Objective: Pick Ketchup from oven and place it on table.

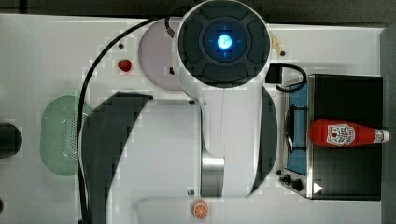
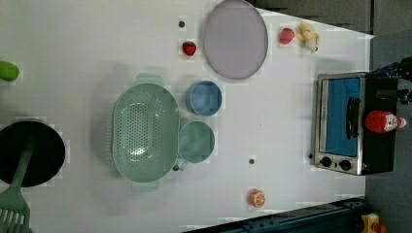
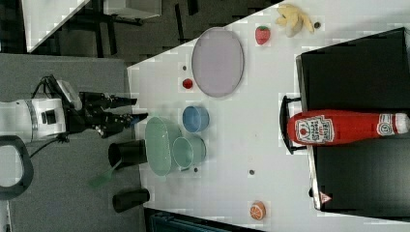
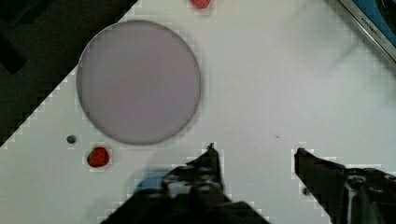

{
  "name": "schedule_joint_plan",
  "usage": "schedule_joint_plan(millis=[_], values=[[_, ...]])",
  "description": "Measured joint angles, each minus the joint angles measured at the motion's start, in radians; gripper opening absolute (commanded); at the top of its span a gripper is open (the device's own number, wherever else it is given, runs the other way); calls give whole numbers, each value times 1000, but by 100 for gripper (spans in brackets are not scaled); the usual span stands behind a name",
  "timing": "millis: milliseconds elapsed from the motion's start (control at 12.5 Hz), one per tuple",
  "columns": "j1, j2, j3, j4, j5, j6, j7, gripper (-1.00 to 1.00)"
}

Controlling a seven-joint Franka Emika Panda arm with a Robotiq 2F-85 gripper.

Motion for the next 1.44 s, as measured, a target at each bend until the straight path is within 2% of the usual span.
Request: schedule_joint_plan(millis=[240, 400, 640, 960, 1440], values=[[-29, -225, -12, -165, -8, -216, 0, 99], [-27, -329, -41, -154, -14, -199, 0, 100], [-20, -361, -102, -61, -18, -106, 0, 100], [-79, -253, -229, -44, -42, -48, 0, 100], [-100, 46, -495, -98, -4, 139, 0, 100]])
